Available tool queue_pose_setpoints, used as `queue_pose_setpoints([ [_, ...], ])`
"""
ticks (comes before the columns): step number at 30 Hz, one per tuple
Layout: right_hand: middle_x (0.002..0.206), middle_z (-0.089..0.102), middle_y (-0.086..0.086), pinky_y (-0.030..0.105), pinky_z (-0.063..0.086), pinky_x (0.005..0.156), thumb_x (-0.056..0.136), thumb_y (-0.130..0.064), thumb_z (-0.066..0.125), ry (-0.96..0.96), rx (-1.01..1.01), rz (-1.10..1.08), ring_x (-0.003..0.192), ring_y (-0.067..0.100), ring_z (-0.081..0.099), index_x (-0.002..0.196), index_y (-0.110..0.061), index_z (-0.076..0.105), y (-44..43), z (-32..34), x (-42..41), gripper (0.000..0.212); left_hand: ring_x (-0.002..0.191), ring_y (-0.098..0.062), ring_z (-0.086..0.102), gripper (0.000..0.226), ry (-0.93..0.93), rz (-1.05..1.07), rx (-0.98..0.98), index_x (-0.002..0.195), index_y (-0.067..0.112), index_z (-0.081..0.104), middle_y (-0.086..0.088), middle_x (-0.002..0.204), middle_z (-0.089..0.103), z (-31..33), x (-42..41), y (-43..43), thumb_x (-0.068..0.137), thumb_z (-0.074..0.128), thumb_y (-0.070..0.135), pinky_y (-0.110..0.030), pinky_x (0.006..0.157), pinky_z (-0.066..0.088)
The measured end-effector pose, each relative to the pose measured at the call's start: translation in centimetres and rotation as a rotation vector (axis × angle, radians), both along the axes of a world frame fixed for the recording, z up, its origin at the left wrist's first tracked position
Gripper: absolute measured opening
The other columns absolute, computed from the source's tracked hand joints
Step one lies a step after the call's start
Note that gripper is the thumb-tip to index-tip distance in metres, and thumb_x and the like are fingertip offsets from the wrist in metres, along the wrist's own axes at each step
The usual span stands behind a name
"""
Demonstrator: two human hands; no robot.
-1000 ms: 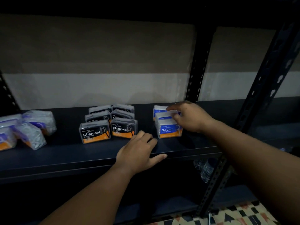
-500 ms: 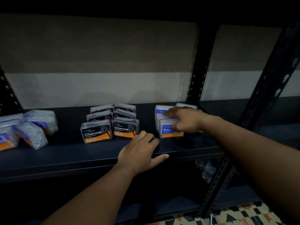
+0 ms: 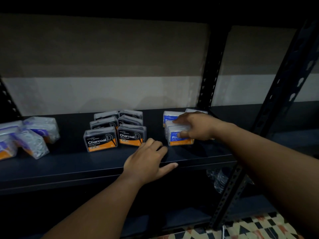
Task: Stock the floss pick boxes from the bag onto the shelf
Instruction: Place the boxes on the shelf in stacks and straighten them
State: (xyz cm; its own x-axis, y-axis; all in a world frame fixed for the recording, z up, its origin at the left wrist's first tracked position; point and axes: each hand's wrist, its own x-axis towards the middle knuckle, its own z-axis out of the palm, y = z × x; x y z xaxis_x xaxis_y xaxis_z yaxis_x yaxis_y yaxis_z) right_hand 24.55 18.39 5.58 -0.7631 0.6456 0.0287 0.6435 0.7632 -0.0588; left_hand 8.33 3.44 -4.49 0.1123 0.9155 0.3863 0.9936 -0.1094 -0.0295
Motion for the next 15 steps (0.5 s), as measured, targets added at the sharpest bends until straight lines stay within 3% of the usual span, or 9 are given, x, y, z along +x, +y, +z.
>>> queue_pose_setpoints([
  [15, 0.144, 0.049, -0.009, 0.03, 0.038, 0.106, 0.081, -0.058, 0.063, 0.032, -0.022, -0.011, 0.129, 0.014, 0.047, 0.141, -0.037, 0.046, 0.09, 0.04, 0.14, 0.066, 0.113, -0.014, 0.043, 0.071, 0.01, 0.026, 0.0, 0.123, 0.021, 0.06, 0.005, 0.12, 0.055, -0.1, 0.01, -0.05, 0.09, 0.03, 0.076, -0.029, 0.096, 0.043],
])
